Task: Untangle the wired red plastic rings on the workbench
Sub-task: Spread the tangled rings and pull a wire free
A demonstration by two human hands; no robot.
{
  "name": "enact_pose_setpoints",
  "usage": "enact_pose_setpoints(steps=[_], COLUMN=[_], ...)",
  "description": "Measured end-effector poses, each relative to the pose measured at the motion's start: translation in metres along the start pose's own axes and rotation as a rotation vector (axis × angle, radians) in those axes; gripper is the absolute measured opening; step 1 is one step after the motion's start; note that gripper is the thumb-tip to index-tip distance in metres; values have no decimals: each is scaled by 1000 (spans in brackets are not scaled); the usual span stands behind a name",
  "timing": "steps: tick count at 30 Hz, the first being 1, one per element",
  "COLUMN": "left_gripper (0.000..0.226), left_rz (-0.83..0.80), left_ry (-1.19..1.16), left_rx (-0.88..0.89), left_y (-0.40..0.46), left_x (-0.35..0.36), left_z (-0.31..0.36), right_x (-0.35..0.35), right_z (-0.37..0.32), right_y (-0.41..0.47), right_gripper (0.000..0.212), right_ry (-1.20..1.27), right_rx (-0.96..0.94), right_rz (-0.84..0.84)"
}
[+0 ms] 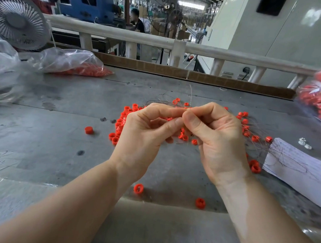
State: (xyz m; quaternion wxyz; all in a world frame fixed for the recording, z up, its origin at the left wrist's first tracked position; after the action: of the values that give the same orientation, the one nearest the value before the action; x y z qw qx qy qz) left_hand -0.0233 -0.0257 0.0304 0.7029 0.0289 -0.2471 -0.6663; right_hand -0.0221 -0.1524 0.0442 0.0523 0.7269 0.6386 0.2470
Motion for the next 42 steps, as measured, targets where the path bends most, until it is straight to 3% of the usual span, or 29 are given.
enact_pose_setpoints(steps=[5,13,27,33,38,42], left_gripper=[25,25,15,13,11,13], left_rz=[4,80,80,74,76,87], left_ry=[42,63,47,-3,20,15], left_rx=[10,57,65,41,54,36], left_y=[0,0,0,0,-1,0], left_x=[1,0,2,3,2,1], left_z=[3,6,6,7,7,5], right_x=[-2,-2,-2,-1,-1,-1], right_z=[-1,-2,2,1,1,0], right_y=[1,1,1,1,1,1], right_gripper=[6,16,4,11,4,13], right_ry=[25,83,14,-37,-10,25], right_rx=[91,181,54,17,23,53], right_rz=[-15,-84,-54,-36,-48,-85])
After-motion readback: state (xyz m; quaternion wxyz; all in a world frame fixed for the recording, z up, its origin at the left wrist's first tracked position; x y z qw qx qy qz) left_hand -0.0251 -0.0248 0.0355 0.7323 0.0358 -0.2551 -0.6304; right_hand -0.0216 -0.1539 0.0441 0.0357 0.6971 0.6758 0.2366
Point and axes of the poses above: each hand's wrist, its own y-axis towards the middle knuckle, its own x-axis out of the palm, z = x × y, the point moved 1 cm from there along y, towards the middle knuckle, and after that the axes turned 11 degrees about z, right-handed, at the moved point
